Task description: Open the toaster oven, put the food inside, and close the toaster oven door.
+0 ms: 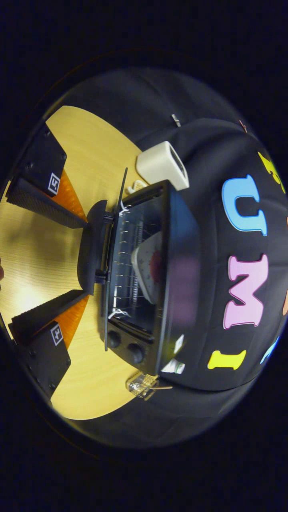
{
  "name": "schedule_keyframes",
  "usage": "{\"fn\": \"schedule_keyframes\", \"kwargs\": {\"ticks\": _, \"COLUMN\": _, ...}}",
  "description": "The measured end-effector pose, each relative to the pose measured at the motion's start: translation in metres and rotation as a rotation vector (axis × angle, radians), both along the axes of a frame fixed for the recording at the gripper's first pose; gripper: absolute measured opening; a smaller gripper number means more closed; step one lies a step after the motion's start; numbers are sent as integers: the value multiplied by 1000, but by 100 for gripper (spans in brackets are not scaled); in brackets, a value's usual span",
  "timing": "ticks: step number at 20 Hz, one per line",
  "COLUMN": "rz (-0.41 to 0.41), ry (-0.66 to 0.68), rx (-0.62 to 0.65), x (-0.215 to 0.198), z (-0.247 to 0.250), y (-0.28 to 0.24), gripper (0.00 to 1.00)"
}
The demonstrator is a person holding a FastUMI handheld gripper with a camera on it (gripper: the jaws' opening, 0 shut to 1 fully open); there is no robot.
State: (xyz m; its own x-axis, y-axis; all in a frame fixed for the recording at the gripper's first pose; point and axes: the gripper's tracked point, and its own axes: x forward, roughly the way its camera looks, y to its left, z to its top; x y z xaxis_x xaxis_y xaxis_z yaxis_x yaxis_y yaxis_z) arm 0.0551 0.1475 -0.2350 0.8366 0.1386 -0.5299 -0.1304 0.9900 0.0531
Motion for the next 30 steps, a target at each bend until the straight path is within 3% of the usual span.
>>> {"fn": "schedule_keyframes", "kwargs": {"ticks": 5, "rz": -62, "ry": -168, "rx": 94, "x": 4, "z": 84, "y": -10, "gripper": 100}}
{"fn": "schedule_keyframes", "kwargs": {"ticks": 14, "rz": -172, "ry": -533, "rx": 6, "x": -61, "z": 221, "y": -111, "gripper": 99}}
{"fn": "schedule_keyframes", "kwargs": {"ticks": 22, "rz": -264, "ry": -602, "rx": 0, "x": -121, "z": 246, "y": -170, "gripper": 99}}
{"fn": "schedule_keyframes", "kwargs": {"ticks": 30, "rz": -290, "ry": -618, "rx": 41, "x": -132, "z": 250, "y": -168, "gripper": 99}}
